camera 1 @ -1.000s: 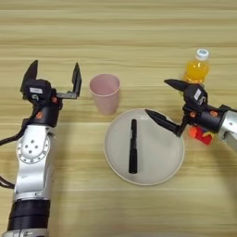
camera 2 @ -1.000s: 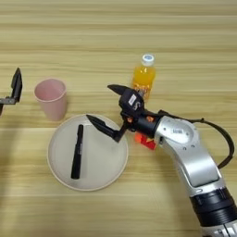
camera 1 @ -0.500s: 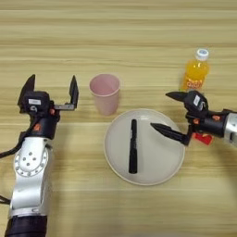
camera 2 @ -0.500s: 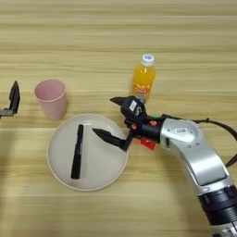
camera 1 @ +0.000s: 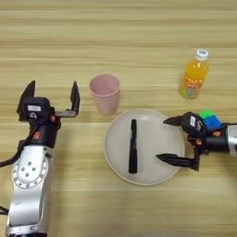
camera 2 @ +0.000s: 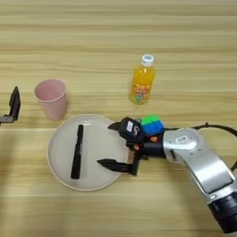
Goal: Move the objects on the table
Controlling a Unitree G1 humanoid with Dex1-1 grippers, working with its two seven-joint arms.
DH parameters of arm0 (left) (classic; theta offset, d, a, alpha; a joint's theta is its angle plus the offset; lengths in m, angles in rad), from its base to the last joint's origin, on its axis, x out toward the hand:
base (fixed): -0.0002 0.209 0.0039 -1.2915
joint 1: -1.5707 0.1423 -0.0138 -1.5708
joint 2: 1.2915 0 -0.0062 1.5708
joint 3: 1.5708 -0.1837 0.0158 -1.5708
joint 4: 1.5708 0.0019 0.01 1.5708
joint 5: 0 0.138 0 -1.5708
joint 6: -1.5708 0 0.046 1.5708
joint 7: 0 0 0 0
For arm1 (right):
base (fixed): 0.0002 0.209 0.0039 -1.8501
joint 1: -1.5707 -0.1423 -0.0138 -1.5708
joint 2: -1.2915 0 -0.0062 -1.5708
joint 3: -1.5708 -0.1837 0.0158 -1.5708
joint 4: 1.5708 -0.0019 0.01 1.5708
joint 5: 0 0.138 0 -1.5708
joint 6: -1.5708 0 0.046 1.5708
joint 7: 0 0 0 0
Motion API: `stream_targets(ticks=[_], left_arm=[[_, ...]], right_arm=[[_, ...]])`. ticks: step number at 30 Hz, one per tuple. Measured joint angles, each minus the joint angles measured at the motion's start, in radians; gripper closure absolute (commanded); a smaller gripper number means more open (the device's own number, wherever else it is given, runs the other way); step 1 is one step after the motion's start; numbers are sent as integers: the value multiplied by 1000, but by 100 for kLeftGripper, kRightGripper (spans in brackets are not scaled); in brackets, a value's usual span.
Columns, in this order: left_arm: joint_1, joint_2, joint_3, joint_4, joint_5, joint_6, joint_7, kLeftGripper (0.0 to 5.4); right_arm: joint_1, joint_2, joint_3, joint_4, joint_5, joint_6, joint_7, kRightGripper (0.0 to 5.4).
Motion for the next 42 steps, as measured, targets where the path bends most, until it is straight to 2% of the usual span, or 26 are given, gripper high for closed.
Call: stream_targets(ticks=[2, 5, 9, 13, 18, 21, 28, 40, 42], left_arm=[[0, 0, 0, 0, 1, 0, 1, 0], [0, 0, 1, -1, 1, 1, 1, 0], [-1, 1, 7, -2, 1, 2, 3, 0], [-2, 0, 11, -3, 1, 2, 8, 0], [-2, 0, 11, -4, 1, 1, 11, 0], [-2, -1, 7, -4, 3, 1, 14, 0], [-2, -3, -6, -4, 9, 0, 21, 0], [-17, 0, -3, -2, 6, 0, 24, 0], [-27, 1, 1, 0, 6, 0, 24, 0]], right_arm=[[-5, 27, 31, 0, -3, 7, 5, 2], [-15, 40, 53, 15, -17, 9, 4, 2], [-41, 83, 105, 110, -69, 8, -20, 2], [-75, 132, 125, 194, -114, -7, -54, 2], [-113, 151, 148, 254, -150, -48, -62, 2], [-113, 138, 169, 238, -153, -55, -21, 2], [-110, 56, 198, 175, -155, -59, 98, 2], [-100, 15, 226, 116, -150, -56, 212, 2], [-99, 1, 237, 106, -144, -61, 256, 2]])
